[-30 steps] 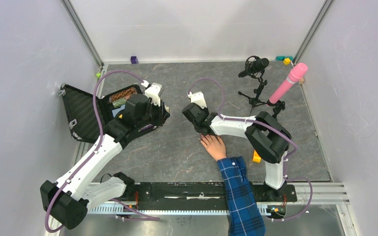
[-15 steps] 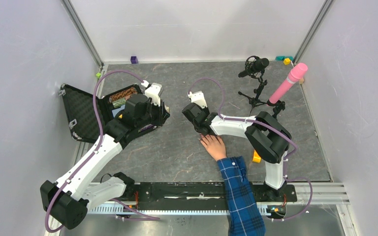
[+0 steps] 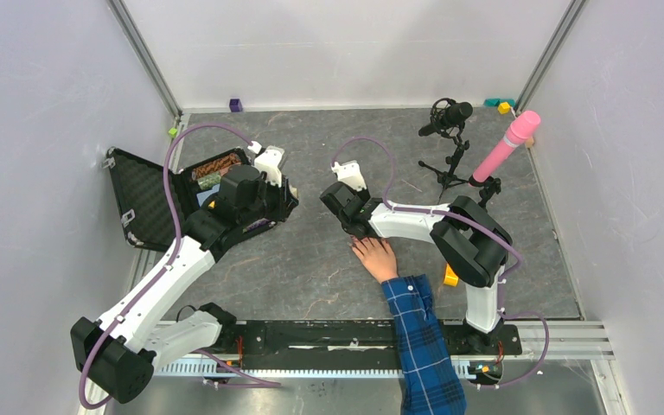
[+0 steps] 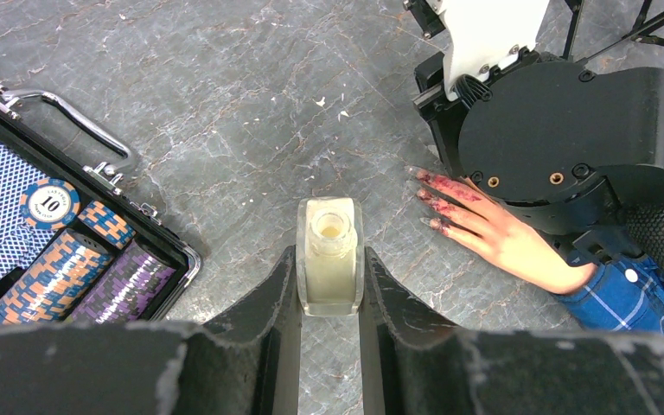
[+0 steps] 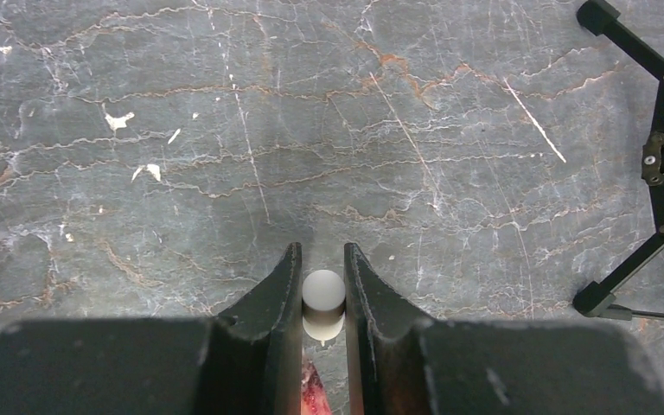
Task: Paint the nails
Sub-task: Paint the nail polish on the nail.
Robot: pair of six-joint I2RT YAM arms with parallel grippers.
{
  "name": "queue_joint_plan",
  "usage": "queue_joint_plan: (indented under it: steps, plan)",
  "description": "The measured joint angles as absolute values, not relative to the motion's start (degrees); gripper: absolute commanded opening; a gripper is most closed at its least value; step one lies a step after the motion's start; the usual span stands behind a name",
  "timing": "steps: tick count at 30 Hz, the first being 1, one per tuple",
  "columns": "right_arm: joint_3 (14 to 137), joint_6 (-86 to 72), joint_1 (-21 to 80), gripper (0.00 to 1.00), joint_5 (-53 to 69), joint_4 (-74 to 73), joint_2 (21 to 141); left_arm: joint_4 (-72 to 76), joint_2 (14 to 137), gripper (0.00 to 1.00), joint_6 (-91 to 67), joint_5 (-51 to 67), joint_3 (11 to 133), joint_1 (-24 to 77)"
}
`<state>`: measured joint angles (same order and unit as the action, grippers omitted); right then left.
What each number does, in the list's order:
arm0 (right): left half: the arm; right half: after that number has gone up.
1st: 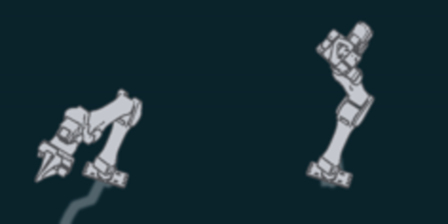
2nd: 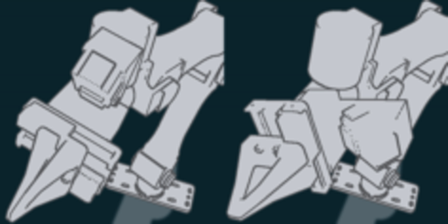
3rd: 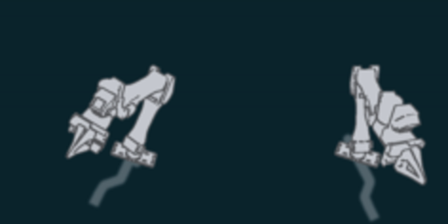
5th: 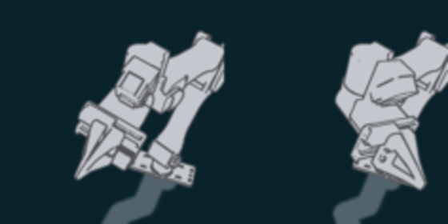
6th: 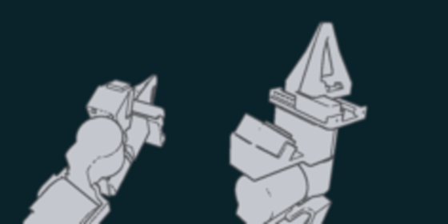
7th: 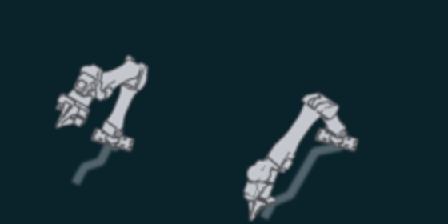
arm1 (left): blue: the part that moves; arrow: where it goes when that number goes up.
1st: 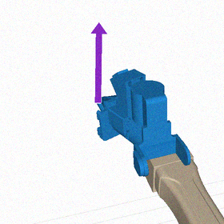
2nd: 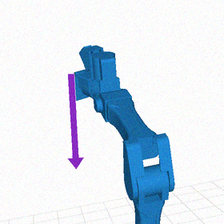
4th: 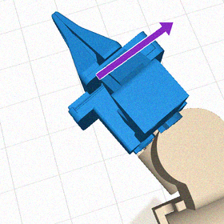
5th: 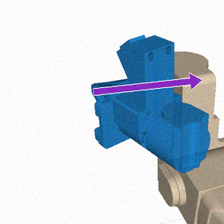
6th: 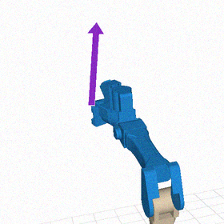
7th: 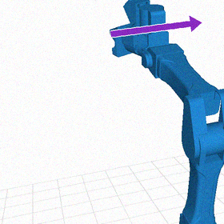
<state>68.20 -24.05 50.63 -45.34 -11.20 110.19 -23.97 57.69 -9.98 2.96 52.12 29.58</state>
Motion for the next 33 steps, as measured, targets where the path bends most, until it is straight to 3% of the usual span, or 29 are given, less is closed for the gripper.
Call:
queue_joint_plan:
  steps: [33]
  plan:
    - [66.7,-19.6,53.5,0.00,-43.4,-8.1,109.1,-24.0,57.2,0.05,-10.0,2.9,52.1,29.6]
